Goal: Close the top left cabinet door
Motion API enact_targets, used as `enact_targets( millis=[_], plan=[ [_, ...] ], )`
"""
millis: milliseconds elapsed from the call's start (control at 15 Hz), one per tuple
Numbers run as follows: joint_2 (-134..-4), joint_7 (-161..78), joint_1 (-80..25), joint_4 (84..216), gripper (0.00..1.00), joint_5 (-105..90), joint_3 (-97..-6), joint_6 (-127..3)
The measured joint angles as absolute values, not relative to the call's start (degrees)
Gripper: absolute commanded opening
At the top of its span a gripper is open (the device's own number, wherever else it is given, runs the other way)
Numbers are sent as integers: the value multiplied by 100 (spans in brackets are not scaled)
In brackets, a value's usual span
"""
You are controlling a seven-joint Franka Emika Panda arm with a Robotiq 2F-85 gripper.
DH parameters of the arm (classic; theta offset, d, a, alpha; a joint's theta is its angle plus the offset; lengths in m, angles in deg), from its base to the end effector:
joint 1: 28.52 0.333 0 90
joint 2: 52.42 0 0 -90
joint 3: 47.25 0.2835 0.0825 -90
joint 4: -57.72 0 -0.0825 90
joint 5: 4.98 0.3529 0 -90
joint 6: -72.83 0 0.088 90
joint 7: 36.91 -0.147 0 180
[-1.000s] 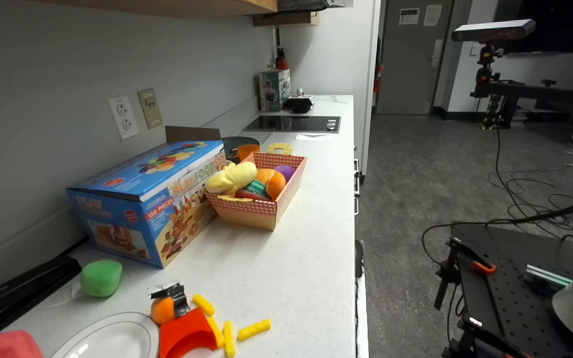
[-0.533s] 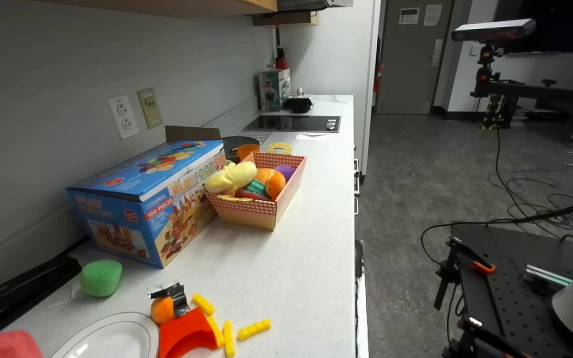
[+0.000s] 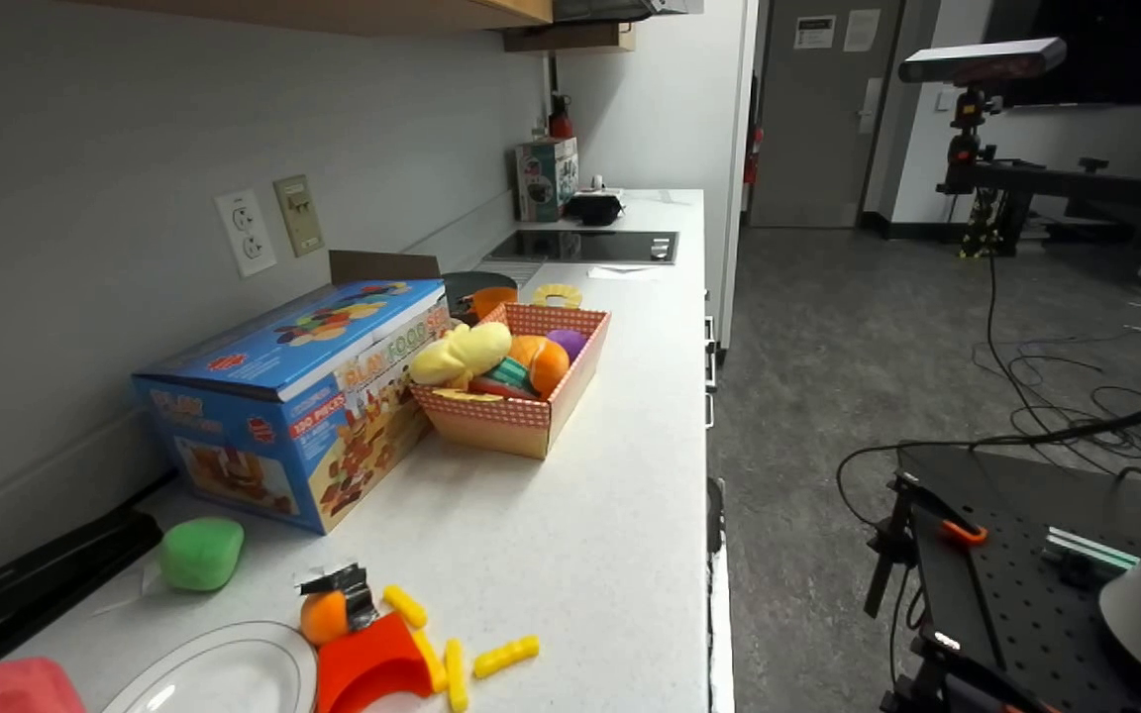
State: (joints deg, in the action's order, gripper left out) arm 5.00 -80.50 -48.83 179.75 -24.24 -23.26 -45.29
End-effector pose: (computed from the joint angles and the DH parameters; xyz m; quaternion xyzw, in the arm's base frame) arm 0.2874 0.0846 0.7420 0.8008 -0.2871 0.4970 0.1713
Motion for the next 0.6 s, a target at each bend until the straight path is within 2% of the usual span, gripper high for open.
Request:
enact_targets(
  millis=[600],
  plan=[
    [-684, -8055, -4513, 17281, 100, -2129, -2519, -5030]
  ],
)
